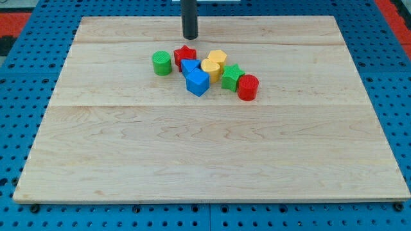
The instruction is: Nudge green circle down a bit
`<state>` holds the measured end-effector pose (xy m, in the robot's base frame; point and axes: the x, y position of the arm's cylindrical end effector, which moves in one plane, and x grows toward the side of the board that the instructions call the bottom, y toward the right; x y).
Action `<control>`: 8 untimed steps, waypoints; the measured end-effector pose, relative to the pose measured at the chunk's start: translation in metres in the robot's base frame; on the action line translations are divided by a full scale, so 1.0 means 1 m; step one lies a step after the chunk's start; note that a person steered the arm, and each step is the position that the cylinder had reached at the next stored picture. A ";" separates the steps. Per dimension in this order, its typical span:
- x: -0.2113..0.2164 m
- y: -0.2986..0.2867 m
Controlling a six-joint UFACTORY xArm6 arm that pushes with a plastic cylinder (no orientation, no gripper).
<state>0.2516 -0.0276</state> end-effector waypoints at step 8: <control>0.020 0.052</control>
<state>0.2716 0.0244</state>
